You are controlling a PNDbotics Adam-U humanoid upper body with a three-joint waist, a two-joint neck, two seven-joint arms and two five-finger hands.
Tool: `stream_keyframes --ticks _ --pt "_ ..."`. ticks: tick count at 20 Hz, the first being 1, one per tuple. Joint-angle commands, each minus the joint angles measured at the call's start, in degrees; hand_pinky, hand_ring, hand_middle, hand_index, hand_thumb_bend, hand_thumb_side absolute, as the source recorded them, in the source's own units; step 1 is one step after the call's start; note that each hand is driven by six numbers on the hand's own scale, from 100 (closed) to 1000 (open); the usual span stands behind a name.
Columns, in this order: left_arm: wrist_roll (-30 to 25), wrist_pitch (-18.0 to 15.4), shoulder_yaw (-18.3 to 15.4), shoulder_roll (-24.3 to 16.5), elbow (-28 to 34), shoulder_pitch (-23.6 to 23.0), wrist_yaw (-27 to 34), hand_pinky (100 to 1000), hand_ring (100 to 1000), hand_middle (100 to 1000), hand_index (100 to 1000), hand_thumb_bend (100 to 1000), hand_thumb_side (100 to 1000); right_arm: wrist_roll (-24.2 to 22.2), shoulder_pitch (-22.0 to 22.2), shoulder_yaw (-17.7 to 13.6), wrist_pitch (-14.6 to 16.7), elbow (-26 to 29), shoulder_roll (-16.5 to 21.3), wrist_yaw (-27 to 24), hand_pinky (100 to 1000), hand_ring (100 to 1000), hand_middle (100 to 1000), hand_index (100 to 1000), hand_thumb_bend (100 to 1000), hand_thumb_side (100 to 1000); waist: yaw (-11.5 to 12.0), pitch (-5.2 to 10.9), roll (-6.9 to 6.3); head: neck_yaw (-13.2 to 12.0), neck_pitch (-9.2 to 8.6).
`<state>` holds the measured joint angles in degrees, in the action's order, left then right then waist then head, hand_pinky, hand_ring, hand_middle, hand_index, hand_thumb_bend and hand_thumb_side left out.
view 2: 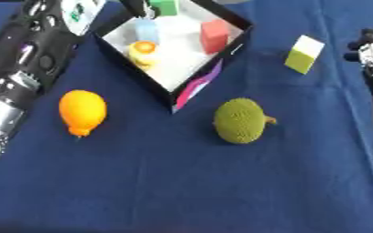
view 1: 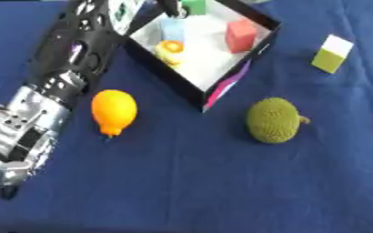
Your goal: Pick up objects on the table and place them in the box.
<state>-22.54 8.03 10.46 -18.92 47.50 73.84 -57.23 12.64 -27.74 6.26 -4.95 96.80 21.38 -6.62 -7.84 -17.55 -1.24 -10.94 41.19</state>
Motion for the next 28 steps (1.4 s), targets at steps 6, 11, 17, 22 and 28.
stream_keyframes --ticks 6,11,17,22,28 --pt "3.6 -1.2 -2.6 1.3 -3.0 0.6 -2.7 831 874 849 870 444 138 -0.3 -0.8 -0.1 0.1 0.8 0.4 -0.2 983 763 718 859 100 706 -0.1 1.54 0.79 -0.3 -0.20" --pt "4.4 -1.8 -3.0 0.3 -1.1 0.1 0.5 824 872 846 899 385 229 -0.1 -0.6 -0.2 0.1 0.8 0.6 -0.2 983 763 718 859 100 706 0.4 1.53 0.80 0.2 -0.10" --pt "2.1 -2.1 -1.0 -6.9 10.1 -0.8 13.0 796 841 808 854 288 162 0.3 0.2 -0.7 0.2 0.7 1.7 0.0 983 763 718 859 100 706 1.9 1.69 0.38 2.1 0.25" --pt "-4.5 -1.8 2.3 -17.8 23.6 -4.4 24.7 801 838 801 851 298 166 0.9 1.1 -1.3 0.2 0.8 3.1 0.3 983 764 719 859 100 706 3.2 1.83 -0.22 4.5 0.51" --pt "-8.7 1.6 4.3 -31.9 42.4 -14.1 38.3 803 832 796 852 322 191 1.4 1.8 -1.8 0.2 0.9 4.2 0.5 983 764 719 859 100 705 4.1 1.89 -0.75 5.0 0.60"
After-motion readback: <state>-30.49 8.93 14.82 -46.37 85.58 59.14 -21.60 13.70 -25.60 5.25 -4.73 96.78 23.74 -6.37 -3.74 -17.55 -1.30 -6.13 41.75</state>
